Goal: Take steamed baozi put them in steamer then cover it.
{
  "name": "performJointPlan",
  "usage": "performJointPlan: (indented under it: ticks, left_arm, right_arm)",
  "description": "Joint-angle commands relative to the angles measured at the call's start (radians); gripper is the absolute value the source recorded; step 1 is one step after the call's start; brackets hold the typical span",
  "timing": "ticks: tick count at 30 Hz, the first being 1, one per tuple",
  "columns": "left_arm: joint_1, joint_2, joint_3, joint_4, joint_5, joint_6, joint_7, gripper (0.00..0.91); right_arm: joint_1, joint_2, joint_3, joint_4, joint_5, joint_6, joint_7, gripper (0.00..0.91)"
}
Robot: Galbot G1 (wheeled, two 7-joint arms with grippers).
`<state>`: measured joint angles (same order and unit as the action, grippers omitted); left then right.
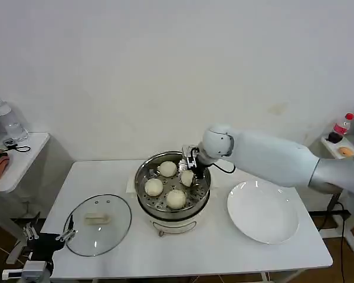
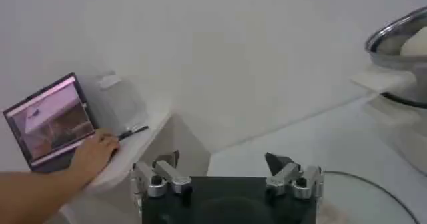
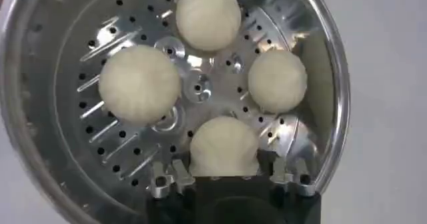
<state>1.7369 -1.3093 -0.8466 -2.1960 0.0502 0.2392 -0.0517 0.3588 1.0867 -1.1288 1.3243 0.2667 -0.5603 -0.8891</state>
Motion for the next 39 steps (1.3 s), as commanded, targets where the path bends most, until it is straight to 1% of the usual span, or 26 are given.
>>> performJointPlan:
  ticks: [1, 8, 14, 16, 17, 18, 19, 20, 21, 22, 23, 24, 25, 26, 27, 28, 29, 30, 31, 33, 34, 35, 36, 37, 38, 39]
  left_arm:
    - [0.001, 0.000, -0.003, 0.000, -0.002, -0.001, 0.000, 0.907]
    - [-0.001, 0.000, -0.003, 0.003, -0.003, 0.000, 0.000, 0.907]
    - [-0.005, 0.001, 0.000, 0.004, -0.007, 0.000, 0.000, 0.907]
    - [-0.007, 0.002, 0.001, 0.005, -0.008, 0.000, 0.000, 0.907]
    - [-0.008, 0.002, 0.004, 0.005, -0.008, 0.000, 0.000, 0.907]
    - [-0.008, 0.002, 0.006, 0.005, -0.009, 0.001, 0.000, 0.907]
    - [-0.010, 0.002, 0.010, 0.004, -0.009, 0.001, 0.000, 0.907]
    - [-0.010, 0.002, 0.014, 0.004, -0.008, 0.000, -0.001, 0.907]
    - [-0.011, 0.002, 0.018, 0.002, -0.008, 0.001, -0.001, 0.907]
    - [-0.011, 0.002, 0.020, 0.002, -0.009, 0.000, -0.002, 0.907]
    - [-0.012, 0.002, 0.023, 0.003, -0.010, 0.000, -0.004, 0.907]
    - [-0.012, 0.003, 0.027, 0.004, -0.011, -0.001, -0.006, 0.907]
    - [-0.011, 0.003, 0.030, 0.005, -0.012, -0.003, -0.009, 0.907]
    - [-0.010, 0.004, 0.032, 0.006, -0.015, -0.004, -0.012, 0.907]
    - [-0.010, 0.007, 0.035, 0.009, -0.017, -0.007, -0.017, 0.907]
    - [-0.010, 0.006, 0.035, 0.012, -0.016, -0.010, -0.019, 0.907]
    - [-0.010, 0.006, 0.037, 0.015, -0.019, -0.024, -0.022, 0.907]
    - [-0.010, 0.008, 0.040, 0.020, -0.018, -0.036, -0.025, 0.907]
    - [-0.008, 0.009, 0.043, 0.028, -0.015, -0.048, -0.028, 0.907]
    - [-0.009, 0.011, 0.049, 0.043, 0.004, -0.060, -0.034, 0.907]
    - [-0.010, 0.010, 0.051, 0.049, 0.009, -0.065, -0.042, 0.907]
    - [-0.011, 0.010, 0.053, 0.058, 0.016, -0.073, -0.048, 0.907]
    - [-0.013, 0.006, 0.056, 0.066, 0.031, -0.080, -0.049, 0.907]
    - [-0.014, 0.005, 0.057, 0.069, 0.041, -0.082, -0.049, 0.907]
    - [-0.015, 0.003, 0.062, 0.078, 0.065, -0.093, -0.049, 0.907]
    - [-0.015, 0.000, 0.065, 0.088, 0.090, -0.101, -0.047, 0.907]
  right_arm:
    - [-0.010, 0.011, 0.002, -0.009, -0.013, -0.001, 0.000, 0.907]
    - [0.010, -0.019, 0.022, 0.027, -0.002, -0.006, 0.002, 0.907]
    - [0.043, -0.130, 0.090, 0.159, 0.029, -0.007, 0.030, 0.907]
    - [0.042, -0.185, 0.123, 0.224, 0.048, -0.001, 0.061, 0.907]
    - [0.032, -0.224, 0.137, 0.273, 0.066, -0.008, 0.134, 0.907]
    - [0.022, -0.239, 0.160, 0.289, 0.066, -0.012, 0.178, 0.907]
    - [-0.008, -0.279, 0.196, 0.325, 0.065, -0.011, 0.254, 0.907]
    - [-0.018, -0.304, 0.213, 0.347, 0.073, -0.010, 0.280, 0.907]
    - [-0.073, -0.363, 0.259, 0.385, 0.072, -0.005, 0.348, 0.907]
    - [-0.113, -0.386, 0.295, 0.406, 0.073, -0.003, 0.391, 0.907]
    - [-0.199, -0.443, 0.377, 0.437, 0.081, 0.007, 0.467, 0.907]
    - [-0.248, -0.464, 0.441, 0.462, 0.084, 0.019, 0.498, 0.907]
    - [-0.399, -0.515, 0.576, 0.496, 0.054, 0.052, 0.569, 0.907]
    - [-0.487, -0.539, 0.632, 0.517, 0.035, 0.090, 0.612, 0.907]
    - [-0.611, -0.561, 0.742, 0.544, 0.017, 0.140, 0.660, 0.907]
    - [-0.652, -0.568, 0.780, 0.550, 0.015, 0.153, 0.670, 0.907]
    - [-0.818, -0.567, 0.941, 0.567, -0.017, 0.206, 0.699, 0.907]
    - [-0.939, -0.551, 1.062, 0.575, -0.041, 0.239, 0.724, 0.907]
    - [-1.032, -0.532, 1.146, 0.581, -0.070, 0.264, 0.742, 0.907]
    - [-1.244, -0.441, 1.361, 0.592, -0.103, 0.324, 0.785, 0.907]
    - [-1.257, -0.425, 1.391, 0.593, -0.109, 0.324, 0.785, 0.907]
    - [-1.349, -0.376, 1.471, 0.596, -0.133, 0.370, 0.807, 0.907]
    - [-1.421, -0.302, 1.565, 0.600, -0.156, 0.394, 0.812, 0.907]
    - [-1.462, -0.267, 1.587, 0.601, -0.172, 0.423, 0.812, 0.907]
    - [-1.527, -0.203, 1.693, 0.602, -0.209, 0.461, 0.808, 0.907]
    - [-1.564, -0.155, 1.757, 0.601, -0.225, 0.491, 0.797, 0.907]
